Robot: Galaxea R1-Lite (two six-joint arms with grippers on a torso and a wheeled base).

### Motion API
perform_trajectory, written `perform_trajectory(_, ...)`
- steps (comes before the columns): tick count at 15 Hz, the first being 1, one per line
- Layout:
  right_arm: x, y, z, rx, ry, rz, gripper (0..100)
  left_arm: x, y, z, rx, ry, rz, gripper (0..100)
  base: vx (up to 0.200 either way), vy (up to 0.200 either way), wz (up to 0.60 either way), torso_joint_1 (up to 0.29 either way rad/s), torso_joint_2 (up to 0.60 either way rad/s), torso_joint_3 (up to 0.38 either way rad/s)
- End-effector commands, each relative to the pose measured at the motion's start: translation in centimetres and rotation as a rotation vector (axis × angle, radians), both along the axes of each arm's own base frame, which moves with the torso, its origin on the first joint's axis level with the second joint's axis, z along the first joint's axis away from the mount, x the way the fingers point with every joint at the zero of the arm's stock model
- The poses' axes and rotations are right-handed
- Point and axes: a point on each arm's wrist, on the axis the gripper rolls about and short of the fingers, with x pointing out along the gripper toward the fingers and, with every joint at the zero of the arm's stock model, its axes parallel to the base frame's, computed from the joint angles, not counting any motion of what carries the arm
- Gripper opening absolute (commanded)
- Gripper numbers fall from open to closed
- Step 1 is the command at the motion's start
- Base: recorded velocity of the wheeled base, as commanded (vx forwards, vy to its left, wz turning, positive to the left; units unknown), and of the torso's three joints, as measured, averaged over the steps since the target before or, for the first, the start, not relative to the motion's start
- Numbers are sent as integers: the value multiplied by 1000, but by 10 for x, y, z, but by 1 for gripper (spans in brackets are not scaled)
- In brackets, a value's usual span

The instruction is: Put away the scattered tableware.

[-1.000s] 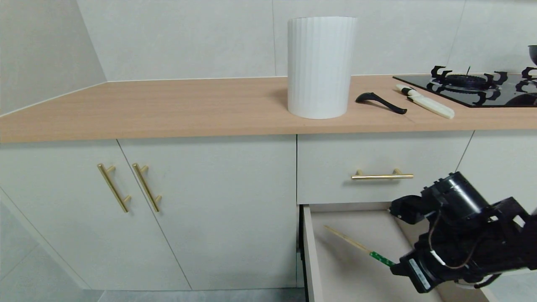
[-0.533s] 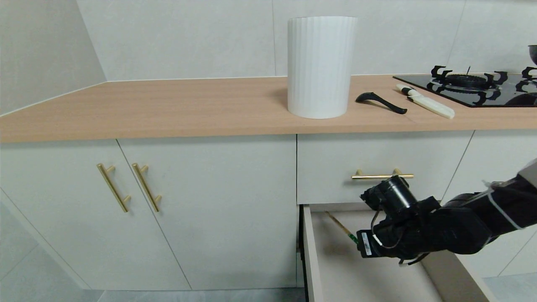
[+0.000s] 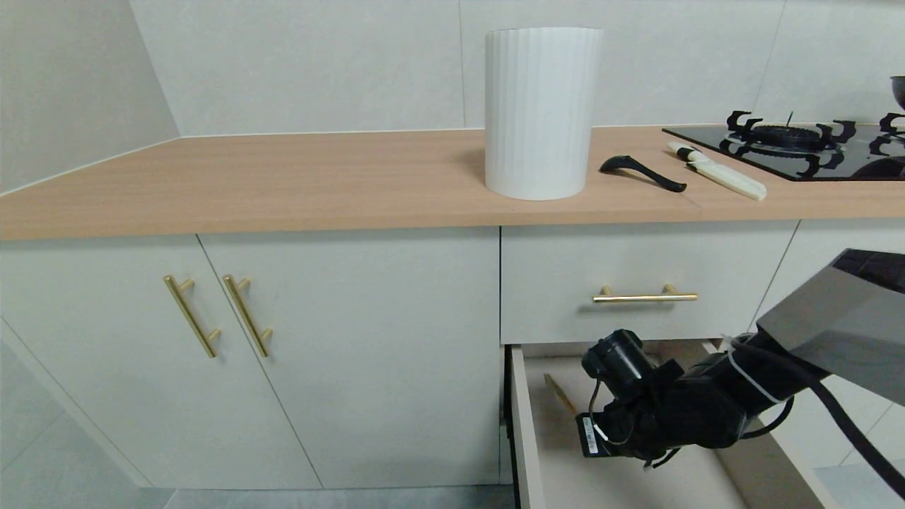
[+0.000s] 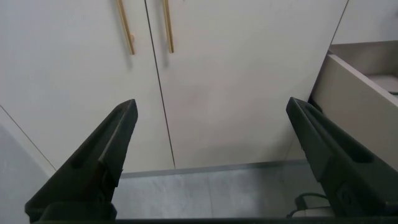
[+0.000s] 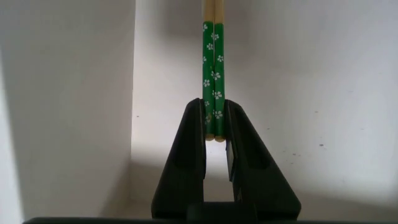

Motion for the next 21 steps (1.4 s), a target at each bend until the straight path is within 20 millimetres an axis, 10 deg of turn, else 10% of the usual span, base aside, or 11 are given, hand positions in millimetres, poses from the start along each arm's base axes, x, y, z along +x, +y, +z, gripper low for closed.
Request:
perform_trajectory(1, 0, 1, -14, -20, 34, 1, 0, 0, 0, 0, 0, 1, 0, 100, 0, 0, 0, 0, 0, 0)
perform_trajectory(7, 0, 13, -55, -101, 17, -2, 0, 0, 0, 0, 0, 1, 0, 100, 0, 0, 0, 0, 0, 0)
perform_trajectory(15, 0, 13, -57, -107, 18, -4, 0, 0, 0, 0, 0, 1, 0, 100, 0, 0, 0, 0, 0, 0)
perform_trajectory(16, 0, 13, -58, -108, 19, -3, 100, 0, 0, 0, 0, -1, 0, 100, 0, 0, 0, 0, 0, 0)
perform_trajectory(21, 0, 13, -56, -106, 16, -4, 100, 0, 0, 0, 0, 1, 0, 100, 0, 0, 0, 0, 0, 0)
